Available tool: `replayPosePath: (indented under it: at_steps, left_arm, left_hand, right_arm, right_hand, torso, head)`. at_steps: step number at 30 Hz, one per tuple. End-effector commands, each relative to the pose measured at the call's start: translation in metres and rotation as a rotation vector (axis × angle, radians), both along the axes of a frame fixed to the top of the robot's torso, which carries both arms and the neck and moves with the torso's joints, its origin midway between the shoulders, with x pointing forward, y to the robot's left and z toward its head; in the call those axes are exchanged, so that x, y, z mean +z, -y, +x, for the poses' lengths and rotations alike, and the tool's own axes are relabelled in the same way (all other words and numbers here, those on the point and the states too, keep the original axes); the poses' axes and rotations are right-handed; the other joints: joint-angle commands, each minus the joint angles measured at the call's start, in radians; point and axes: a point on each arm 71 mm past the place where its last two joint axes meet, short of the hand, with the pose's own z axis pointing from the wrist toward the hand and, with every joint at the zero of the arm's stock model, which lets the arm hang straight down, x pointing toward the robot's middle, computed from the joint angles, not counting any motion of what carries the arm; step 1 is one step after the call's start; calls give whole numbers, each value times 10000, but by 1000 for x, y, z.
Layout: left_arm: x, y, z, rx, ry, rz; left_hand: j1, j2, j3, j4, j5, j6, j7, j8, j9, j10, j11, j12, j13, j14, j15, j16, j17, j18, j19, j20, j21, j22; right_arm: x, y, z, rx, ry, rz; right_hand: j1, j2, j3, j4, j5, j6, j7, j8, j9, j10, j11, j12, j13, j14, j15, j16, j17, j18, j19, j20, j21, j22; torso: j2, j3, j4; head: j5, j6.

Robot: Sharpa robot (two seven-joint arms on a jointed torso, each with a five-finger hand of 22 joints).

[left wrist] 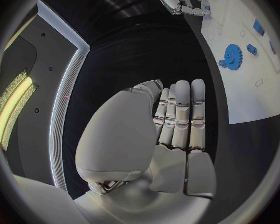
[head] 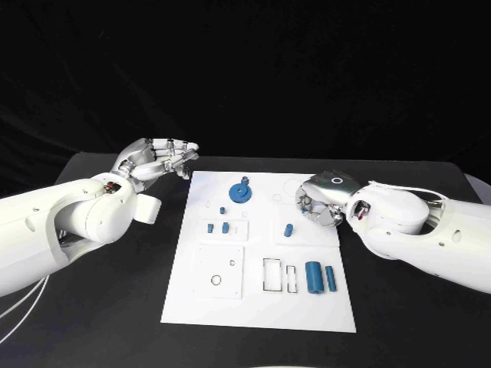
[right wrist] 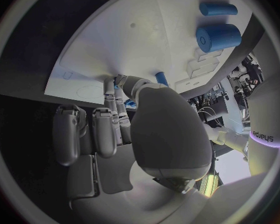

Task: Assemble the parts on the task board

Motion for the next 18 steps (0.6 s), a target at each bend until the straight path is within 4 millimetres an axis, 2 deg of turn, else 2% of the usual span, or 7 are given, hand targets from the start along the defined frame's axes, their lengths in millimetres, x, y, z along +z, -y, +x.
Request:
replayPosePath:
  at_steps: [1, 18]
  left_arm:
    - [1, 0, 0, 13, 25, -64]
    - [0, -2, 1, 105, -14, -17]
  left_hand:
    - [38, -23, 41, 5, -19, -67, 2, -43, -15, 10, 16, 24, 13, 55, -5, -47, -16, 65, 66, -30, -62, -8]
    - [53, -28, 72, -18, -17, -82, 10, -49, -17, -9, 24, 17, 9, 57, -2, -59, -23, 65, 77, -32, -67, -11]
  right_arm:
    - [-1, -4, -4, 118, 210, 147]
    - [19, -1, -8, 104, 809, 764]
  right_hand:
    - [-48, 87, 32, -58, -44, 95, 5, 42, 27, 89, -33, -53, -14, 583, -82, 73, 361, -146, 301, -53, 73, 1776]
    - [-88, 94, 37, -71, -53, 128, -9, 53, 42, 131, -44, -84, -29, 583, -93, 73, 355, -166, 343, -60, 164, 1827]
  torso:
    - [-7, -8, 5]
    - [-14, 2, -3]
  head:
    - [1, 8]
    - [10, 72]
